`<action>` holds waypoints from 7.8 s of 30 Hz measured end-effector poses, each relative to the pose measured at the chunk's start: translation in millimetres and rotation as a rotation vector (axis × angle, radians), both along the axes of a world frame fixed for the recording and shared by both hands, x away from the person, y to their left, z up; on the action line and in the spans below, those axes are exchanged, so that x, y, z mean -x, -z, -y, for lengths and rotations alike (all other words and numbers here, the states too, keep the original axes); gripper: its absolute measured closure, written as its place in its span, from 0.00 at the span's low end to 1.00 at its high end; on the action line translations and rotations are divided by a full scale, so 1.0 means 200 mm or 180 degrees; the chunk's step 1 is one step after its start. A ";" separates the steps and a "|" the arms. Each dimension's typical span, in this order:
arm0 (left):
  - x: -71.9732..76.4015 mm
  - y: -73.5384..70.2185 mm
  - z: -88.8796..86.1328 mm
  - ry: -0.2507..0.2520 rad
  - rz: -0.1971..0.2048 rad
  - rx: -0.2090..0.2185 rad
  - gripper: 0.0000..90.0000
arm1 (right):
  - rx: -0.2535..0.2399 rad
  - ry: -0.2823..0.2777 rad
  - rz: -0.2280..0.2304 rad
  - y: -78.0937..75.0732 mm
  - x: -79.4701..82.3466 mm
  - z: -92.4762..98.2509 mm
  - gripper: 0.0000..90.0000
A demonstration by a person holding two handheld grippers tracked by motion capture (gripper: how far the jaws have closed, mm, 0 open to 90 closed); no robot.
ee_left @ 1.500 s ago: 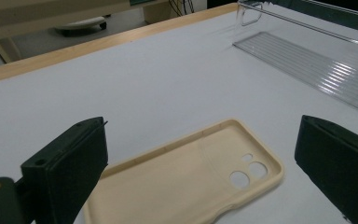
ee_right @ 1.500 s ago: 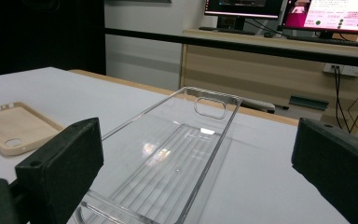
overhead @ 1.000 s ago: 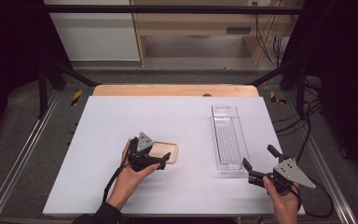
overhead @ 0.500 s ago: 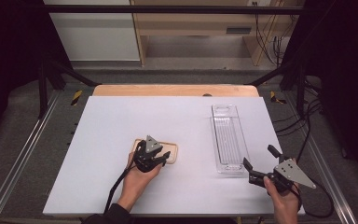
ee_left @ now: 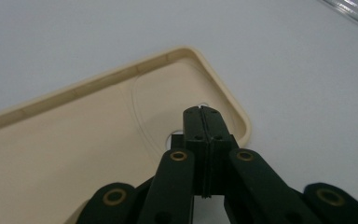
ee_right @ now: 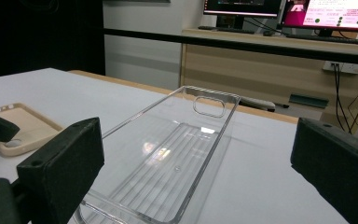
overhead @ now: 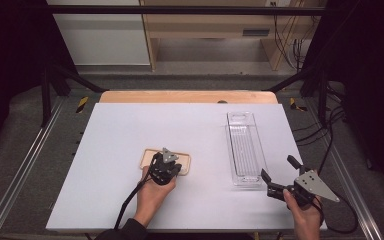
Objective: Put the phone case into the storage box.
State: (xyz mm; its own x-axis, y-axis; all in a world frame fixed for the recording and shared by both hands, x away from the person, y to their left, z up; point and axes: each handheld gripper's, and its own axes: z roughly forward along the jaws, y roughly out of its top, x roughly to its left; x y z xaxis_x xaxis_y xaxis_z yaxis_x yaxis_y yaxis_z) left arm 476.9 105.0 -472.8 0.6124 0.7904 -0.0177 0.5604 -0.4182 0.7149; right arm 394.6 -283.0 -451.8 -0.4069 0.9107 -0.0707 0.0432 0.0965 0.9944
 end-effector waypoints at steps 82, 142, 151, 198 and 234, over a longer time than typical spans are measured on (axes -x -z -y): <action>0.44 -0.13 -0.61 -0.0223 0.1138 0.0749 0.27 | 0.0426 -0.0805 -0.0564 -0.23 0.02 -0.57 0.03; 0.47 -0.11 -0.63 -0.0013 0.1407 0.0983 0.06 | 0.1242 -0.1421 -0.1894 0.20 -0.18 -0.94 0.09; 0.47 -0.12 -0.63 0.0026 0.1439 0.0966 0.06 | 0.1253 -0.1412 -0.1891 0.19 -0.18 -0.93 0.12; 0.47 -0.09 -0.51 0.0308 0.1574 0.0394 0.06 | 0.1002 -0.1386 -0.1921 0.03 -0.21 -0.93 0.15; 0.30 0.05 -0.22 0.1153 0.1682 -0.0906 0.52 | 0.1015 -0.1527 -0.2159 -0.10 -0.28 -0.96 0.15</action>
